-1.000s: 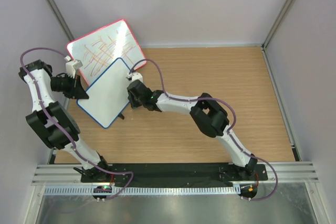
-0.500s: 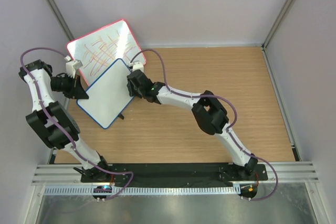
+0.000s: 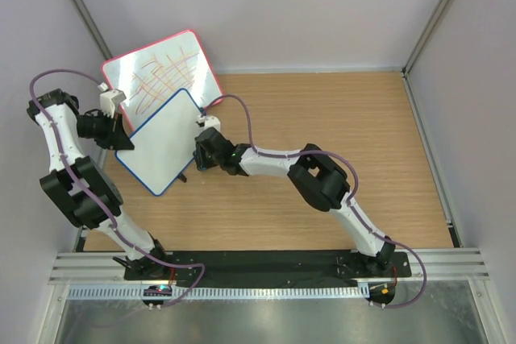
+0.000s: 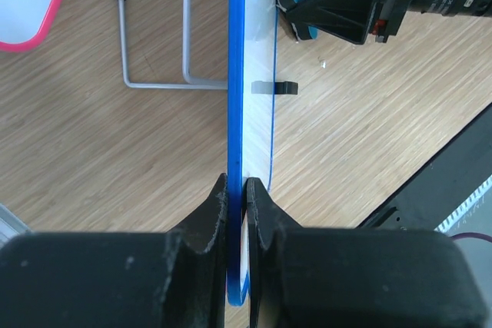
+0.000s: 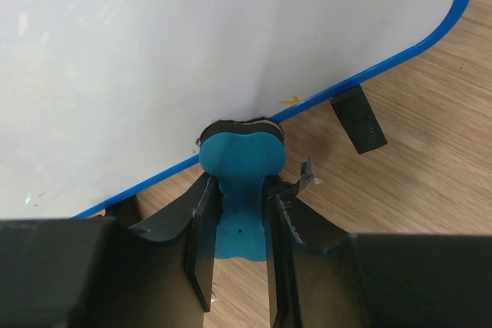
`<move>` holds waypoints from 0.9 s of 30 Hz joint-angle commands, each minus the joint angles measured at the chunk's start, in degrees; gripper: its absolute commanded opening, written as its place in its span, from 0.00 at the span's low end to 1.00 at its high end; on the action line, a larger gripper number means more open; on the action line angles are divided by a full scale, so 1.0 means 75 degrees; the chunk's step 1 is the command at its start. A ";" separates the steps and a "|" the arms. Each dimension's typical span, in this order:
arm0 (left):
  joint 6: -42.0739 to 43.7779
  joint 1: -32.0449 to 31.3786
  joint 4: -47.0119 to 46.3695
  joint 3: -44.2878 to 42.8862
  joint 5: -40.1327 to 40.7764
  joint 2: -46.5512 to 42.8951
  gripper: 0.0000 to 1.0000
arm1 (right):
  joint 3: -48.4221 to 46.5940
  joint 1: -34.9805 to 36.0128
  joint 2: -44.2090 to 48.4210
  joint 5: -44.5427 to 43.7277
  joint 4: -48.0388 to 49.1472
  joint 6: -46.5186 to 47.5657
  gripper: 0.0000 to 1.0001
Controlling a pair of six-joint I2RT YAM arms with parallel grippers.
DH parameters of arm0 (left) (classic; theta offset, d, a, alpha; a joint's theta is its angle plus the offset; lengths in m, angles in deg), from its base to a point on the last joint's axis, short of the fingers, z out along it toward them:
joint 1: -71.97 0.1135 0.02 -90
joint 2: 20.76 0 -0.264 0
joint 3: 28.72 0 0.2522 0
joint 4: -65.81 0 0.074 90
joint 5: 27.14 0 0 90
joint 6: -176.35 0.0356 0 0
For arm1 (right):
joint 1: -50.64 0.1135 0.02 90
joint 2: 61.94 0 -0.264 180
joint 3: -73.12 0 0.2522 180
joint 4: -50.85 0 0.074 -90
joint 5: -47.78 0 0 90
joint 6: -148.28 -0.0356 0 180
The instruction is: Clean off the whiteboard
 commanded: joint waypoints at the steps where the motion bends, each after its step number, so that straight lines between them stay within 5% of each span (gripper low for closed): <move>1: 0.0685 0.0030 0.0770 -0.0251 0.0459 -0.0215 0.00 | 0.0338 -0.0180 0.0287 0.0013 0.0042 -0.0242 0.01; 18: 0.0768 0.0030 0.0794 -0.0028 0.0847 -0.0391 0.00 | -0.0412 -0.0685 -0.0052 -0.0129 -0.0438 -0.0230 0.01; 27: 0.0545 0.0018 0.0676 -0.0028 0.0402 -0.0087 0.00 | -0.0834 0.0415 -0.0123 0.0236 -0.1035 0.1210 0.01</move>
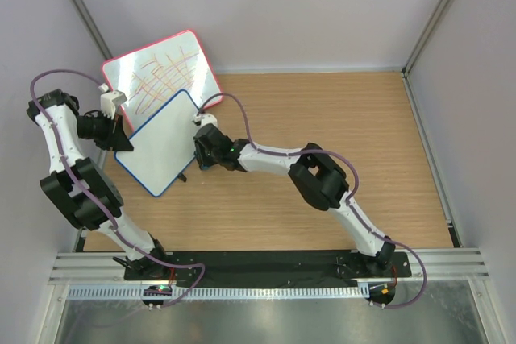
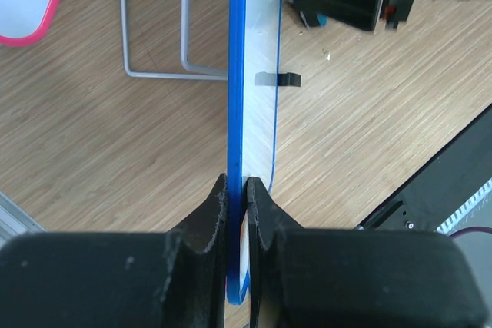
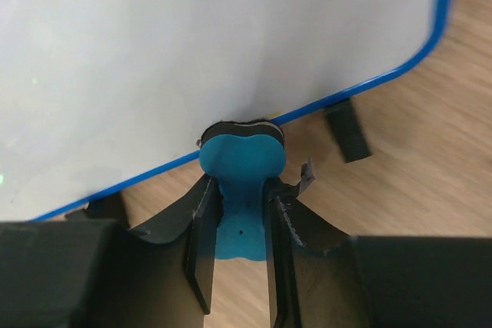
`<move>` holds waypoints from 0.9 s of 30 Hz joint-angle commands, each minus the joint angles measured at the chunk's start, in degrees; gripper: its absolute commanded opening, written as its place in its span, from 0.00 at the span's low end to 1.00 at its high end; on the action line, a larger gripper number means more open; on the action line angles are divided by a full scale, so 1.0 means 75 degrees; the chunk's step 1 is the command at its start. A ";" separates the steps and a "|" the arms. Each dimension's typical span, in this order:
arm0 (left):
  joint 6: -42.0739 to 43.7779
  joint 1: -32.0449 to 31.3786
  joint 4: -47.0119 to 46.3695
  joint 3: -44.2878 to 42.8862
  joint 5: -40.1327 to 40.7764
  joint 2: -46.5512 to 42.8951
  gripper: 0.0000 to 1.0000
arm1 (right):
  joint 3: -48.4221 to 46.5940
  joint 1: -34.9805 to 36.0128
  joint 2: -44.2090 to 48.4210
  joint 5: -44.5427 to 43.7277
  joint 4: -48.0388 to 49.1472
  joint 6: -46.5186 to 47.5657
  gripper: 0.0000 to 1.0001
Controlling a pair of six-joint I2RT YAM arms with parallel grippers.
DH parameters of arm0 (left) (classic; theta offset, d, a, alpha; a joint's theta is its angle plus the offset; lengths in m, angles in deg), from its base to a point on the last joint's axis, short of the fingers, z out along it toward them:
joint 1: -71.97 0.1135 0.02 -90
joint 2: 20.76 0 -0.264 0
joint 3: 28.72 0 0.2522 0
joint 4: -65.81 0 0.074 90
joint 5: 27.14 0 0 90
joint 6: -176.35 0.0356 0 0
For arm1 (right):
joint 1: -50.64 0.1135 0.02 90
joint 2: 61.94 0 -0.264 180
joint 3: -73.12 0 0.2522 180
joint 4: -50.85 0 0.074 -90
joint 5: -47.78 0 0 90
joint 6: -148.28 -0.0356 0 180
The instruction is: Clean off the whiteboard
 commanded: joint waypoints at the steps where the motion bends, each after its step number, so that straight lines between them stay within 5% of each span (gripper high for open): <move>1: 0.0379 0.0036 0.0653 -0.0092 0.0206 0.0030 0.00 | -0.0362 0.0647 -0.0038 -0.0010 -0.0316 0.0913 0.01; 15: 0.0344 0.0036 0.0653 -0.0232 0.0230 0.0136 0.00 | -0.0245 -0.0125 0.0465 -0.1111 -0.0504 0.0857 0.01; 27: -0.0183 -0.0046 0.0325 -0.0385 0.0136 0.0253 0.00 | 0.1019 -0.0548 0.1974 0.0222 0.0736 0.1103 0.01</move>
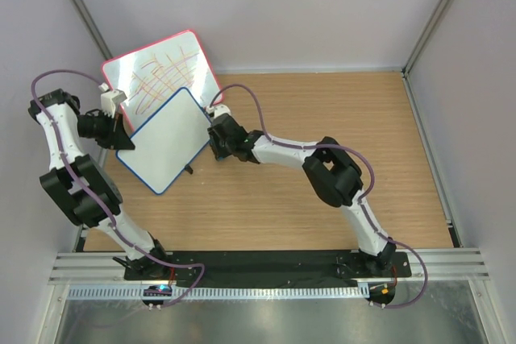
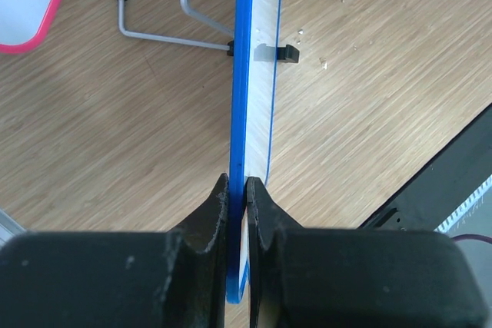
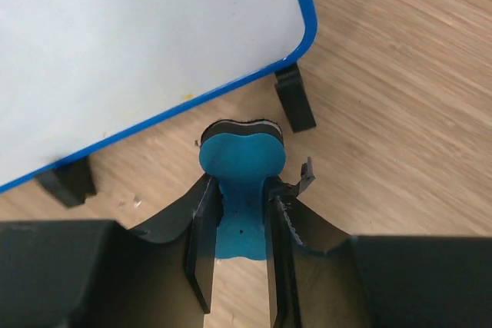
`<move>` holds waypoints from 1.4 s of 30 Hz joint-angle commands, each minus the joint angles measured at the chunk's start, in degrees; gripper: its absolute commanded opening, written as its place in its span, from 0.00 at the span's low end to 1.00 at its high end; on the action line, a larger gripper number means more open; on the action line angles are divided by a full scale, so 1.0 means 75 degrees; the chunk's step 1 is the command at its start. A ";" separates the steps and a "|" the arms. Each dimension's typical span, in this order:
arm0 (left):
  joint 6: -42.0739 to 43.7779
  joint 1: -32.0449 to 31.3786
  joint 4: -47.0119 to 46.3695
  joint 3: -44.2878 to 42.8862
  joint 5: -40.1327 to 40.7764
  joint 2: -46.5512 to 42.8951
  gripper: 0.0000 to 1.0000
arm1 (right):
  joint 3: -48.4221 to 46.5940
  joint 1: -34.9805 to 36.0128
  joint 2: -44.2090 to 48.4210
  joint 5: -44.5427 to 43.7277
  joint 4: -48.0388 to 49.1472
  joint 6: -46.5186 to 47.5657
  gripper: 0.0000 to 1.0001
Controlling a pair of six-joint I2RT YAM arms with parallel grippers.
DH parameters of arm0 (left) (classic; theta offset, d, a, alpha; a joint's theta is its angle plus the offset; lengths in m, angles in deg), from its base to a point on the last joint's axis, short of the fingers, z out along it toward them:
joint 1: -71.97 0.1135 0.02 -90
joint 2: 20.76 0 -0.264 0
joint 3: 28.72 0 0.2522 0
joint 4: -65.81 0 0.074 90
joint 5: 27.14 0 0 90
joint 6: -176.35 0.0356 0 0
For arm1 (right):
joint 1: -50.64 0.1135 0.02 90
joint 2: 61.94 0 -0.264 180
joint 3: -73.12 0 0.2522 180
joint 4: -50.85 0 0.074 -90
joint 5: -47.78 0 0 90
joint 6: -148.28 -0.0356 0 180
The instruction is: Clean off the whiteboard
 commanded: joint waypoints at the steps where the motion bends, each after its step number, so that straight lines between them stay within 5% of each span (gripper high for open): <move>1: -0.0032 -0.0046 0.0409 -0.0367 0.0293 0.0060 0.00 | 0.0704 -0.0020 0.1498 0.0732 0.0980 0.0071 0.01; 7: -0.0407 -0.0093 0.0198 -0.0461 0.0153 0.0084 0.00 | 0.1807 -0.0534 0.2974 0.2154 0.1965 -0.0597 0.01; 14: -0.1449 -0.0222 -0.0540 -0.0333 -0.0058 0.0107 0.00 | 0.2593 -0.2011 0.3890 0.1345 -0.0259 -0.0340 0.01; 20: -0.1743 -0.0760 -0.0552 -0.0567 -0.0012 0.0341 0.00 | 0.4011 -0.3345 0.4769 0.0700 -0.0812 -0.0176 0.01; 29: -0.2118 -0.1183 -0.0693 -0.0813 0.0070 0.0540 0.00 | 0.4482 -0.3431 0.4888 0.0011 -0.1046 0.0633 0.01; 36: -0.2224 -0.1406 -0.0763 -0.0778 0.0339 0.0623 0.00 | 0.3650 -0.3466 0.3986 -0.1923 -0.2698 0.0891 0.01; 42: -0.2294 -0.1406 -0.0786 -0.0825 0.0586 0.0728 0.06 | 0.3790 -0.3536 0.3903 -0.1866 -0.2852 0.0996 0.01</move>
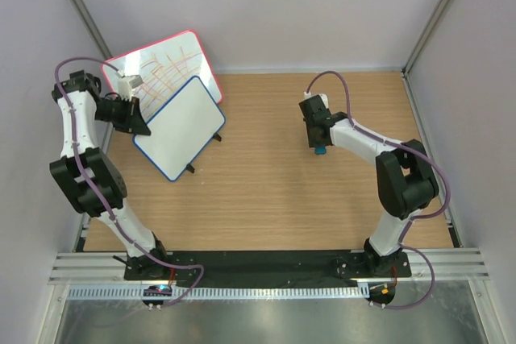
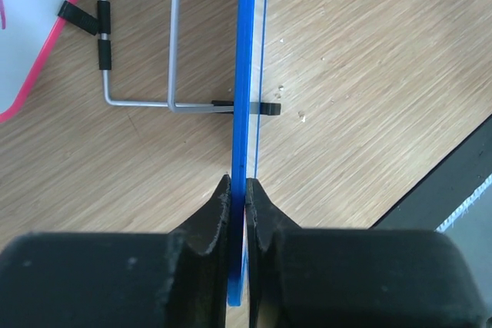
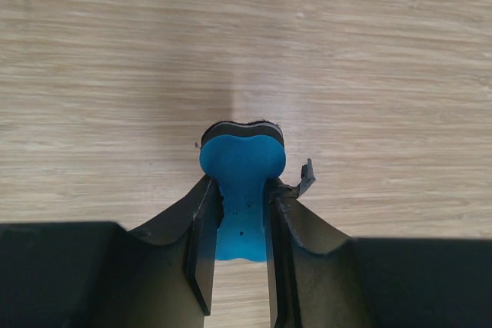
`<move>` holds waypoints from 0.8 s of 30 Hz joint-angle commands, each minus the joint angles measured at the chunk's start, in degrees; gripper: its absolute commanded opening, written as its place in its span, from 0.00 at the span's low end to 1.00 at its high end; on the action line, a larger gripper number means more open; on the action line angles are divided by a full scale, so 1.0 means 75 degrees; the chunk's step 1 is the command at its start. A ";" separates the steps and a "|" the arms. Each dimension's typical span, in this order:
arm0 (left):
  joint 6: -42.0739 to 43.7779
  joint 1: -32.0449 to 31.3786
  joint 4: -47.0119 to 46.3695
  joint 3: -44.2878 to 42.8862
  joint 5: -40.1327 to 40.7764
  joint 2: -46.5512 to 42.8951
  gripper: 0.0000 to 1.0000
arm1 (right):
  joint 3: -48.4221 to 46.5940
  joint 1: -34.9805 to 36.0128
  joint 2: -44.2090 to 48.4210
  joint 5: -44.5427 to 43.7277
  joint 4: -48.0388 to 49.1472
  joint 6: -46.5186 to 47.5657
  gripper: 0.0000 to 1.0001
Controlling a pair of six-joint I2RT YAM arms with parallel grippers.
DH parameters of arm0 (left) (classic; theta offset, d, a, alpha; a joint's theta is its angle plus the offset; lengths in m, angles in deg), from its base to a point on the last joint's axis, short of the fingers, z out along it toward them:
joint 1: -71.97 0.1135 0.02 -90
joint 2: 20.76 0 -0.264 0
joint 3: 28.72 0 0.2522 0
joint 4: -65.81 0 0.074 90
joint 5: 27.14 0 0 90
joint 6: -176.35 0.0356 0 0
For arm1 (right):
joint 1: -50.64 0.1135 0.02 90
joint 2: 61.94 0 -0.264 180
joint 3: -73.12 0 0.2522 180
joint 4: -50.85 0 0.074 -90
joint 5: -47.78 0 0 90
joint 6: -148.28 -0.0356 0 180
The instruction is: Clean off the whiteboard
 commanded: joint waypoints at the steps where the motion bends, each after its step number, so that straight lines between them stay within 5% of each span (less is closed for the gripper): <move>1: -0.0123 -0.0080 0.0015 -0.0137 0.0568 0.0230 0.09 | -0.0115 -0.0024 -0.0063 -0.0336 -0.0328 0.0177 0.01; 4: -0.0251 -0.0068 -0.0102 -0.0149 0.0720 0.0265 0.24 | -0.0174 -0.0036 -0.0215 -0.0313 -0.0398 0.0166 0.01; 12: -0.0592 -0.0080 -0.0922 0.0144 0.0967 -0.0004 0.28 | 0.0002 -0.0036 -0.0368 -0.0324 -0.0211 0.0084 0.01; 18: -0.0474 -0.0080 -0.1051 0.0320 0.1061 -0.0285 0.41 | 0.0026 -0.0036 -0.0427 -0.0488 -0.0246 0.0084 0.01; 24: -0.0463 -0.0080 -0.1075 0.0355 0.1073 -0.0460 0.65 | 0.0119 -0.0153 -0.0415 -0.0687 -0.0316 0.0037 0.01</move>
